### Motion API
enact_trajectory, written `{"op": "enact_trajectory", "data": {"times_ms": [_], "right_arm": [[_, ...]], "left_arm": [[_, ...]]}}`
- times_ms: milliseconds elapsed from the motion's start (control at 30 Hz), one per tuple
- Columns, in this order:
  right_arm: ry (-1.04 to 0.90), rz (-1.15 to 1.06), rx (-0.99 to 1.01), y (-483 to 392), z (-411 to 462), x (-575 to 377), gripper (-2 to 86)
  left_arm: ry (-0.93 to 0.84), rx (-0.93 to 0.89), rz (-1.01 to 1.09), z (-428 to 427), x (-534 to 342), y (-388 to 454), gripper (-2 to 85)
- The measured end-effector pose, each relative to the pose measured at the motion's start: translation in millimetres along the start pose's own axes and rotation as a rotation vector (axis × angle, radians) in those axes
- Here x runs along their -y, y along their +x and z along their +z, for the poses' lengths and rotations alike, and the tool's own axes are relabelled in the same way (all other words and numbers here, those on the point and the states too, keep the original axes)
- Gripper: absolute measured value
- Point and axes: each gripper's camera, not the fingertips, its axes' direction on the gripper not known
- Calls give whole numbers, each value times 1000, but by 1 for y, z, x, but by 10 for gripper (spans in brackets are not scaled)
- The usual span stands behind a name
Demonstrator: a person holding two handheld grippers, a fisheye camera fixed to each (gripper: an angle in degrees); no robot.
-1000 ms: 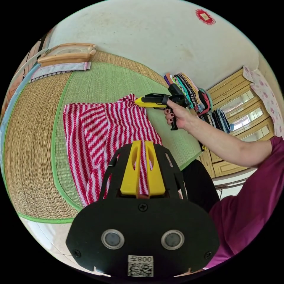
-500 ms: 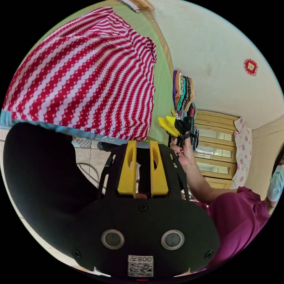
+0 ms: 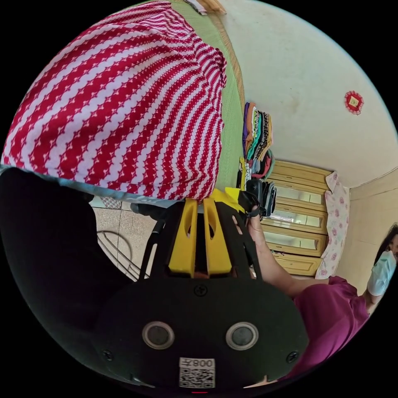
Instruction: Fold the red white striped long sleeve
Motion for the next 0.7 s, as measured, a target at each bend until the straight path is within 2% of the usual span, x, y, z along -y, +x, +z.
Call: {"op": "enact_trajectory", "data": {"times_ms": [700], "right_arm": [[48, 45, 210, 21, 12, -19, 129]], "left_arm": [[-1, 24, 141, -1, -70, 14, 19]]}}
